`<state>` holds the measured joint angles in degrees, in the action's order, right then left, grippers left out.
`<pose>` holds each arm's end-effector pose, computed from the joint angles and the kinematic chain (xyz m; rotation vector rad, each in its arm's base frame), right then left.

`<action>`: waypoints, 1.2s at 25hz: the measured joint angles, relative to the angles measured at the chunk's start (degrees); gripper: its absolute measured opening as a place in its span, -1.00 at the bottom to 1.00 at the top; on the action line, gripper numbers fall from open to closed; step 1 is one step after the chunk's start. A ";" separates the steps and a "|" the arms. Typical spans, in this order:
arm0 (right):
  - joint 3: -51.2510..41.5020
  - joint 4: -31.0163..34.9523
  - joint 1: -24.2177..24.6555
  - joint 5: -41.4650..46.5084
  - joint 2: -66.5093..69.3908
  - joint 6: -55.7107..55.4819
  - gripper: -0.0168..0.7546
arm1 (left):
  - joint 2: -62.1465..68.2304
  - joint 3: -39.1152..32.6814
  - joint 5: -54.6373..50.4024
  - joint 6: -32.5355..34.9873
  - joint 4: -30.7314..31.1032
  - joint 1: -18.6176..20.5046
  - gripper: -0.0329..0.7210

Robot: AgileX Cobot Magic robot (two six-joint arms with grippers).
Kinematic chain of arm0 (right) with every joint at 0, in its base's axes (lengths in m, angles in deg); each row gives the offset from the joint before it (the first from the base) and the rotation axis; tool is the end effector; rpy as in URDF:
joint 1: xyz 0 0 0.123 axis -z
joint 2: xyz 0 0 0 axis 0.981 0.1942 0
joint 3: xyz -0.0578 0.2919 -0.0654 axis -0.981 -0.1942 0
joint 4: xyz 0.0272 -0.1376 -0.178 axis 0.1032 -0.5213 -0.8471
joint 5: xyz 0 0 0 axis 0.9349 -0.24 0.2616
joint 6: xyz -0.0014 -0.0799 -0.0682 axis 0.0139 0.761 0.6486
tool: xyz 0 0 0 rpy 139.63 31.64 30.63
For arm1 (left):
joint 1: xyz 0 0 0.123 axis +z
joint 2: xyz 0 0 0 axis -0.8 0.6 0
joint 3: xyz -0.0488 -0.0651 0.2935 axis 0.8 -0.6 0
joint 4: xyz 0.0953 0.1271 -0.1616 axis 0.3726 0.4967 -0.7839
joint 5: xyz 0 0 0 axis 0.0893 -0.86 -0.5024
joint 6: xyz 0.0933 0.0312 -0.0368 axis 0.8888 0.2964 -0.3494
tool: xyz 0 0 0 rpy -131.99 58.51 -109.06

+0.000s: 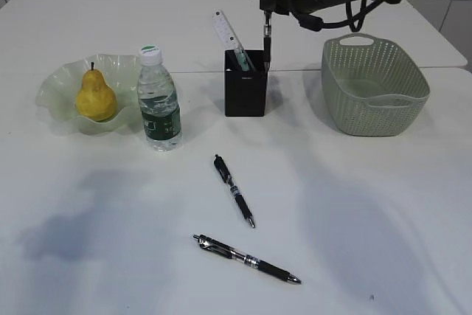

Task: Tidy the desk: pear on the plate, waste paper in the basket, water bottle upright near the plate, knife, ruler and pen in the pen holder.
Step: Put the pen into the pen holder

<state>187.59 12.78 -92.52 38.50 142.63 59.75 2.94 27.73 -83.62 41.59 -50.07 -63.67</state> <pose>0.4924 0.1443 0.2814 -0.2586 2.0528 0.4564 0.1808 -0.0287 0.2421 -0.0567 2.7754 -0.0381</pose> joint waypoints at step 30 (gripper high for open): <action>11.37 30.52 0.00 -3.55 14.72 37.37 -0.72 | 0.00 0.00 1.46 0.00 0.00 0.00 0.35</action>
<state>198.96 43.29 -92.52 34.96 157.36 97.12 2.94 27.73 -82.15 41.59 -50.07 -63.67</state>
